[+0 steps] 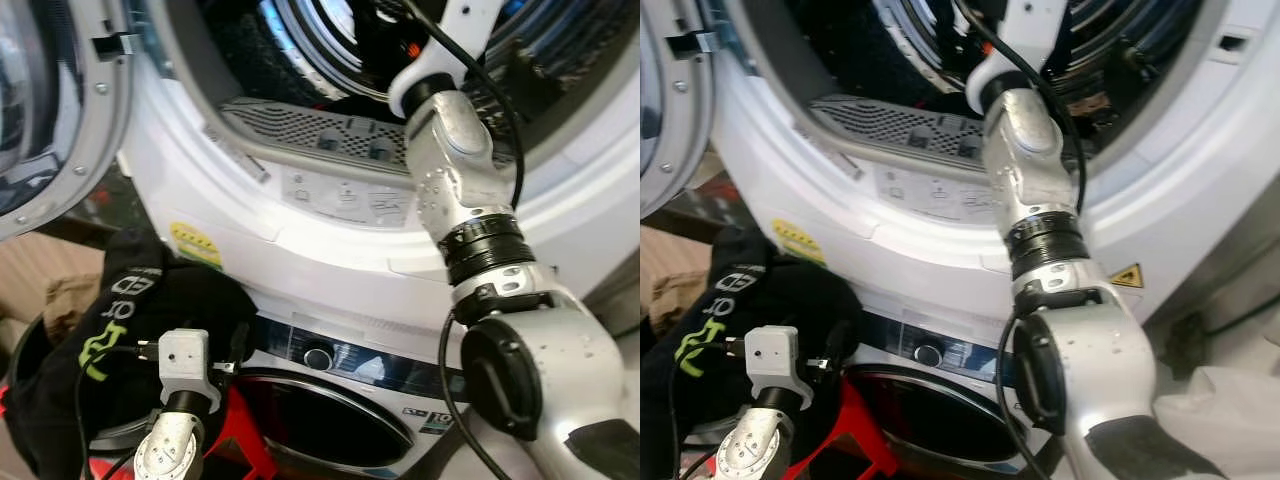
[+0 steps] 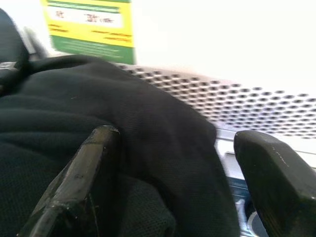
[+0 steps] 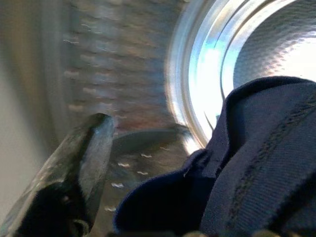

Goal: Clothes washing

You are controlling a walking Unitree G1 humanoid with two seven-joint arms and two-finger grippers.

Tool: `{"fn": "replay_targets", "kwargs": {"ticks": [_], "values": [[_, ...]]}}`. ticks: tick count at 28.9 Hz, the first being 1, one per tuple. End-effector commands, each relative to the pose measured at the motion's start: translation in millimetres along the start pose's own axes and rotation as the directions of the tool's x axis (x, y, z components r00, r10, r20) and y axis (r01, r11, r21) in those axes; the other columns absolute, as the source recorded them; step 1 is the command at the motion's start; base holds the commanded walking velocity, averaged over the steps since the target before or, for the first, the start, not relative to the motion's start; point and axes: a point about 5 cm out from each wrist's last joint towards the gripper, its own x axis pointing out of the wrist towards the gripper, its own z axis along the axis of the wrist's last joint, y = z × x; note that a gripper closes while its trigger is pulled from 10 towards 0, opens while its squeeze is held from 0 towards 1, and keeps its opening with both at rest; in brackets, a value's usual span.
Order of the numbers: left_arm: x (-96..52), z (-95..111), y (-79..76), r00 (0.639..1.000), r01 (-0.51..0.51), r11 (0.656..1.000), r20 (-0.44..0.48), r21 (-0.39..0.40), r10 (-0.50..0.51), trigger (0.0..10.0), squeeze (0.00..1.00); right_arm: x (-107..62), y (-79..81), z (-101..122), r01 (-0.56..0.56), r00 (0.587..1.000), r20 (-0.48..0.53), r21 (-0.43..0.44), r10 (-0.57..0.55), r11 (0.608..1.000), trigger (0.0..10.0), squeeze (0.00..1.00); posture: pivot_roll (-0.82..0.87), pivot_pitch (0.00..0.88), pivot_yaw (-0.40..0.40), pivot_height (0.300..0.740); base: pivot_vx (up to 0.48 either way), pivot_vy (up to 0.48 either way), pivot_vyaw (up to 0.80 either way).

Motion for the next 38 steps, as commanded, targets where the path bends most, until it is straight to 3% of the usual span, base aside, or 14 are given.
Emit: {"fn": "replay_targets", "kwargs": {"ticks": [1,3,5,7,8,9,14,20,25,26,27,30,32,38], "values": [[-0.4,2.3,0.3,1.000,0.002,1.000,0.004,-0.003,-0.002,10.0,0.00,-0.1,11.4,1.2,-0.084,0.996,0.012,-0.017,0.085,0.996,10.0,0.00,-0.04,0.091,-0.019,0.740,0.000,0.000,0.00],[-0.3,2.5,0.2,1.000,0.002,1.000,0.005,-0.004,-0.002,10.0,0.00,-0.8,11.9,0.5,-0.081,0.997,0.017,-0.050,0.082,0.995,10.0,0.00,-0.04,0.091,-0.021,0.740,0.000,0.000,0.00],[-0.4,2.5,0.7,1.000,0.000,1.000,0.005,-0.003,0.000,10.0,0.00,-0.6,9.6,4.0,-0.026,0.999,0.037,-0.312,0.040,0.950,10.0,0.00,-0.03,0.092,-0.020,0.740,0.000,0.000,0.00],[-0.4,2.5,0.9,1.000,0.000,1.000,0.005,-0.003,0.000,10.0,0.00,-0.6,9.6,5.3,-0.013,0.998,0.046,-0.386,0.033,0.923,10.0,0.00,-0.03,0.091,-0.020,0.740,0.000,0.000,0.00],[-0.3,2.9,1.4,1.000,0.000,1.000,0.007,-0.001,0.000,10.0,0.00,-0.4,12.0,13.5,0.040,0.995,0.097,-0.680,0.035,0.732,10.0,0.00,-0.04,0.092,-0.019,0.740,0.000,0.000,0.00],[-0.3,2.9,1.4,1.000,0.000,1.000,0.007,-0.001,0.000,10.0,0.00,-0.4,12.0,13.5,0.040,0.995,0.097,-0.680,0.035,0.732,10.0,0.00,-0.04,0.092,-0.019,0.740,0.000,0.000,0.00],[-0.1,2.9,0.7,1.000,0.001,1.000,0.006,-0.003,-0.001,10.0,0.00,-3.0,24.3,23.0,0.084,0.979,0.161,-0.880,0.126,0.468,10.0,0.00,-0.04,0.092,-0.020,0.740,0.000,0.000,0.00],[0.1,2.8,0.2,1.000,0.001,1.000,0.007,-0.003,-0.001,10.0,0.00,-3.3,29.9,22.4,0.132,0.965,0.201,-0.927,0.169,0.350,10.0,0.00,-0.04,0.092,-0.021,0.740,0.000,0.000,0.00],[0.4,3.1,0.3,1.000,0.001,1.000,0.008,-0.003,-0.001,10.0,0.00,-4.0,28.8,1.8,0.025,0.993,0.101,-0.704,0.065,0.709,10.0,0.00,-0.04,0.092,-0.023,0.740,0.000,0.000,0.00],[0.2,3.1,0.0,1.000,0.002,1.000,0.009,-0.004,-0.002,10.0,0.00,-3.6,30.0,-7.3,0.013,0.999,0.035,-0.440,0.002,0.898,10.0,0.00,-0.03,0.092,-0.025,0.740,0.000,0.000,0.00],[0.3,3.0,-0.1,1.000,0.001,1.000,0.009,-0.005,-0.001,10.0,0.00,-3.4,30.2,-12.8,0.027,0.999,-0.015,-0.264,-0.032,0.964,10.0,0.00,-0.03,0.089,-0.026,0.740,0.000,0.000,0.00],[0.4,3.2,-1.1,1.000,0.001,1.000,0.009,-0.008,-0.001,10.0,0.00,-6.7,34.4,-33.5,0.069,0.980,-0.196,0.161,-0.037,0.985,10.0,0.00,-0.03,0.087,-0.028,0.740,0.000,0.000,0.00],[0.3,3.2,-1.1,1.000,0.001,1.000,0.009,-0.008,0.000,10.0,0.00,-10.7,35.4,-38.6,0.087,0.970,-0.243,0.284,-0.016,0.955,10.0,0.00,-0.03,0.086,-0.028,0.740,0.000,0.000,0.00],[1.1,3.1,-1.1,1.000,0.004,1.000,0.009,-0.009,-0.004,10.0,0.00,-17.0,11.0,-30.2,0.170,0.961,-0.267,0.372,-0.071,0.912,10.0,0.00,-0.04,0.076,-0.021,0.740,0.000,0.000,0.00]]}}
